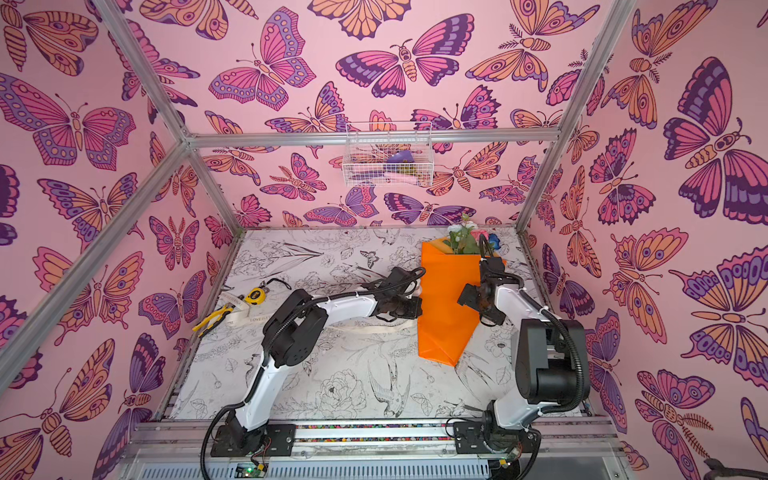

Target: Tie the bouquet of fake flowers

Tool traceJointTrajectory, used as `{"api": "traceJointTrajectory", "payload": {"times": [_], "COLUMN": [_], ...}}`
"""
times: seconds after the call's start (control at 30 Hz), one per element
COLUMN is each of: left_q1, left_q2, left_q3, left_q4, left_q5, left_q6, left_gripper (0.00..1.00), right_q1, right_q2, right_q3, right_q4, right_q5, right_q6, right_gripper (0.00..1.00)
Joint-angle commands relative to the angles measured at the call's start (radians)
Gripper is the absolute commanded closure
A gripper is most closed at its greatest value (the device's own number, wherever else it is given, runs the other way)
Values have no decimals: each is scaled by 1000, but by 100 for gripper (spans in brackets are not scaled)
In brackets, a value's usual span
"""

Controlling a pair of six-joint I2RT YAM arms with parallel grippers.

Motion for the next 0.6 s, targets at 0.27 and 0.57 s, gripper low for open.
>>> {"api": "traceJointTrajectory", "payload": {"times": [0.27,0.57], "left_q1": [-1,1], "left_q2": [46,79], "left_q3": [-12,15], "left_q4": [-28,-29], "left_q5": [12,40], "left_q6": [1,-13], "left_gripper": [100,100], "right_q1": [14,169], "right_q2": [116,221], "right_q3": [10,137], "right_q4": [215,132], "right_q5": [-270,-158], "right_q6": [-17,-52], "right_gripper": [1,1]}}
